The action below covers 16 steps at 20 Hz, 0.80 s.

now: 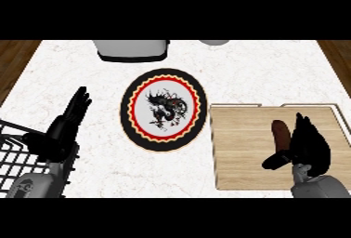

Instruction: Pick the sweet potato from the tray and place it in the plate

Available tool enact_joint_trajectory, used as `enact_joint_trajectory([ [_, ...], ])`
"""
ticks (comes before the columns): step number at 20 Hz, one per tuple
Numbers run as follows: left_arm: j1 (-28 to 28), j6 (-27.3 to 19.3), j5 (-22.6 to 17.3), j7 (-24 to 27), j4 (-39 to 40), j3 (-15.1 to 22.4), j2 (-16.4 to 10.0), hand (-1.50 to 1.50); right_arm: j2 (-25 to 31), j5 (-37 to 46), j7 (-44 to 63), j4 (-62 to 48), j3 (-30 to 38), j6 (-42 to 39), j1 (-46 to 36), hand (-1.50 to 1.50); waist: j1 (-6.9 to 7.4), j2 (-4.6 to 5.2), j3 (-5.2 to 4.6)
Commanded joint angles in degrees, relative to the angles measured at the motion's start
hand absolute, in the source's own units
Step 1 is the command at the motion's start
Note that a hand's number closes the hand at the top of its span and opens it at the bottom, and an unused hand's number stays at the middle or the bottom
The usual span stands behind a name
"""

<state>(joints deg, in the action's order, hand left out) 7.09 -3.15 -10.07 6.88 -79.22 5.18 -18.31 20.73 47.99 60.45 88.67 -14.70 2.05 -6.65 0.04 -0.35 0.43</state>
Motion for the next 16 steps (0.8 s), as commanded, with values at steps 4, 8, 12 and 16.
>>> enact_joint_trajectory([
  [4,-3.38,3.78,-0.58,1.33,3.52,-3.03,-2.57,0.00,-1.92,-0.21,-1.32,-7.22,2.72,-1.53,-2.78,-1.50,0.41,0.43,-0.43],
  [8,-2.69,1.10,1.26,1.73,3.86,-2.64,-0.30,0.00,-1.94,-1.86,-9.71,-10.88,2.31,0.02,-1.39,1.50,0.29,0.50,-0.42],
  [12,-1.50,0.78,2.13,-1.05,2.57,-2.03,-0.14,0.00,-3.53,-1.03,-12.02,-14.37,2.93,2.12,-3.57,1.50,0.39,0.50,-0.39],
  [16,-4.54,1.62,1.91,3.04,4.13,-3.39,-0.18,0.00,-5.49,0.81,-10.84,-2.58,-0.91,4.95,7.30,1.50,-0.87,0.20,-0.47],
])
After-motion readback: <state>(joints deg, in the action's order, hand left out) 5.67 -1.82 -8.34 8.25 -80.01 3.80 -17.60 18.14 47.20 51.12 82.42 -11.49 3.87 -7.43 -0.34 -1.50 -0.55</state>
